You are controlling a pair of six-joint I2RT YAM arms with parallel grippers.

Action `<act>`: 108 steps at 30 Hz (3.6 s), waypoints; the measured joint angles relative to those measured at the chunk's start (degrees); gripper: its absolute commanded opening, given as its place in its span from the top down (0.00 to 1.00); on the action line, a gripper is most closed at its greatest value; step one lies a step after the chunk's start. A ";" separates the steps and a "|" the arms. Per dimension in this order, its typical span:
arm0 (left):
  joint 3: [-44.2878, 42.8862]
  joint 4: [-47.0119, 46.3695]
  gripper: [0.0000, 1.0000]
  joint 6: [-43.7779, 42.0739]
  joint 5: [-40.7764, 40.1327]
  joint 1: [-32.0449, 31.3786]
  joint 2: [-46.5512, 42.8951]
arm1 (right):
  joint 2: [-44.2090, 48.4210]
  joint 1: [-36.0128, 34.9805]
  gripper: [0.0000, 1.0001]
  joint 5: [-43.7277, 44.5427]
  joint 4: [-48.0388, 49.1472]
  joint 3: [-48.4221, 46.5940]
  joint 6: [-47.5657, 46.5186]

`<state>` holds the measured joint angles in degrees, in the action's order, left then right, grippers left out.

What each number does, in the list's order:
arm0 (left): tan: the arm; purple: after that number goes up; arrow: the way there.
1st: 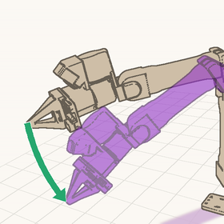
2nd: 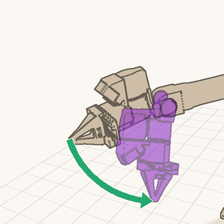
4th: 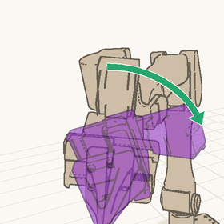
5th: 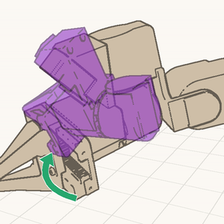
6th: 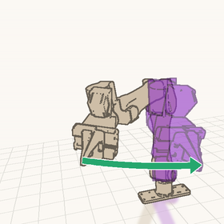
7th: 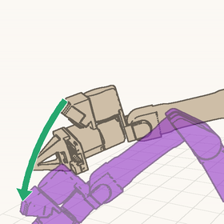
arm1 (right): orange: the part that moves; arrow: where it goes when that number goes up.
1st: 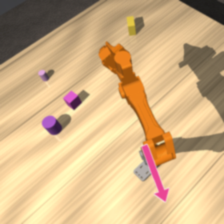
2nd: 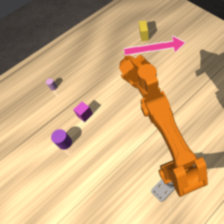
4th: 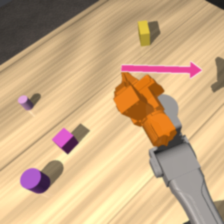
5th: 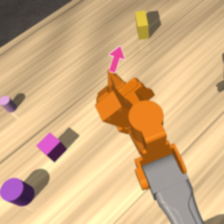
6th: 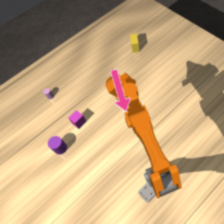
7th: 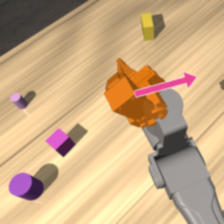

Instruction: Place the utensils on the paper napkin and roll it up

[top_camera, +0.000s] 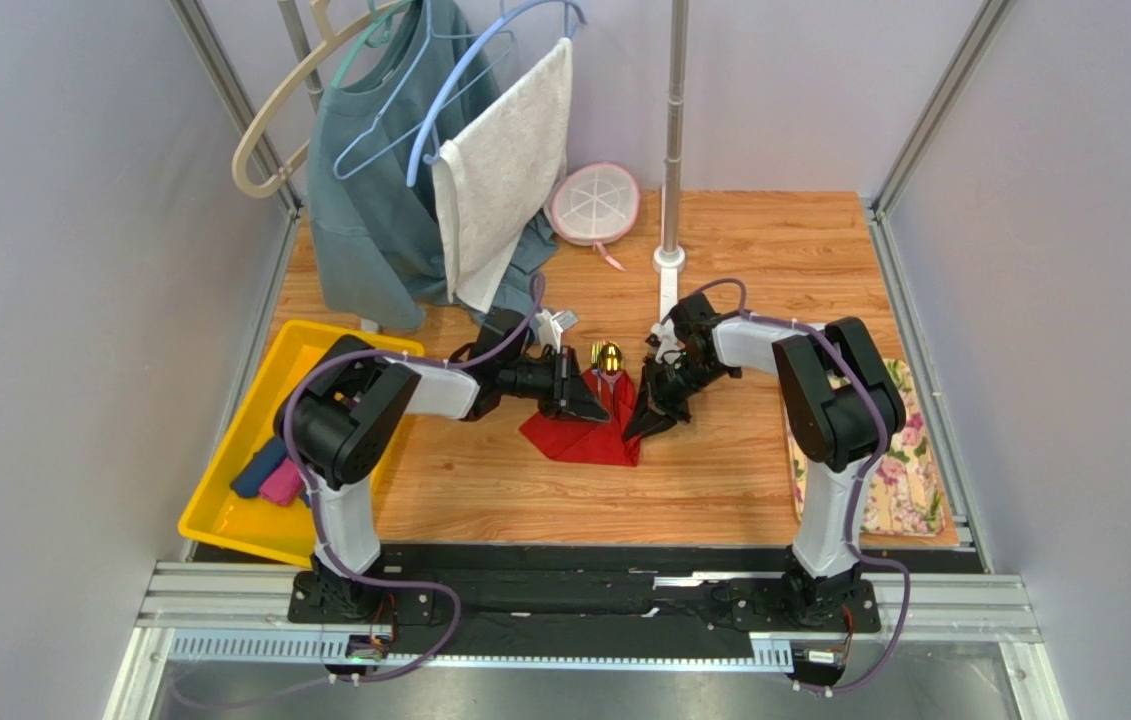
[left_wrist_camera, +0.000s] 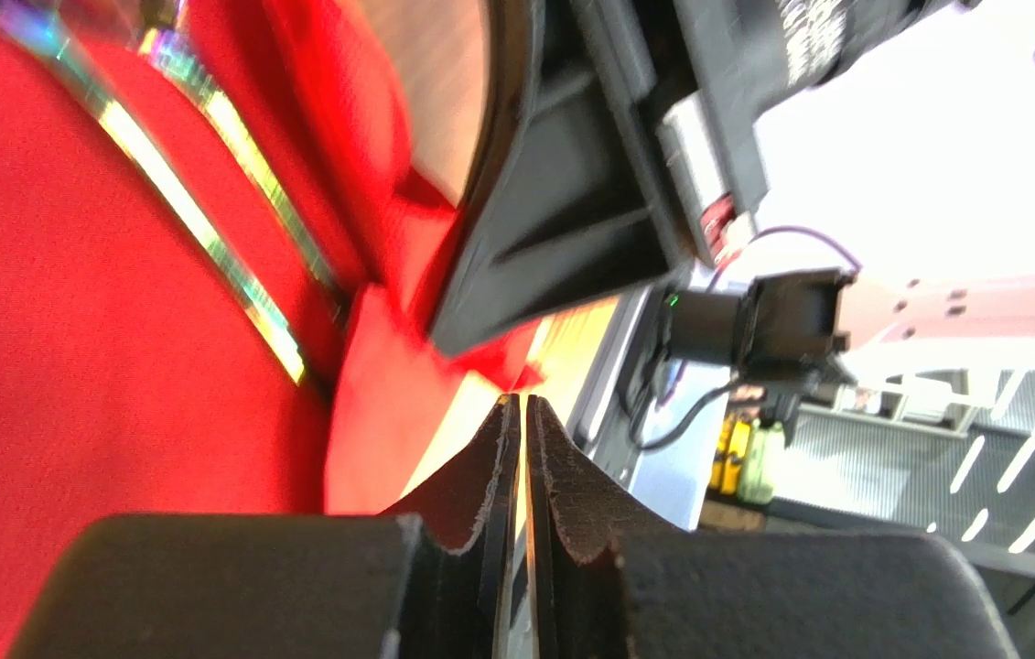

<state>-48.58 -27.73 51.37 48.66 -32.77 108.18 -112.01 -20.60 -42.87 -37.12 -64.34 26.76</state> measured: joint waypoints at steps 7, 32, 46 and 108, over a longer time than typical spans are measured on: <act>0.22 12.55 0.95 -7.63 0.72 0.81 -1.29 | 0.00 -0.24 1.00 0.33 -0.15 -0.22 0.26; -2.60 21.88 1.00 -12.98 -2.93 0.94 2.16 | 0.90 -2.69 1.00 -0.92 -0.24 -2.21 5.42; -2.97 21.94 1.00 -12.98 -2.40 0.94 2.64 | 0.61 -4.39 1.00 -3.13 4.79 -2.03 13.75; 6.95 18.73 0.64 -10.49 0.37 7.98 -14.49 | 0.02 -7.87 0.00 0.76 16.44 -0.24 29.68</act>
<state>-41.63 -8.99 40.88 49.04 -24.80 93.69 -111.98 -28.47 -42.11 -20.69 -64.58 56.45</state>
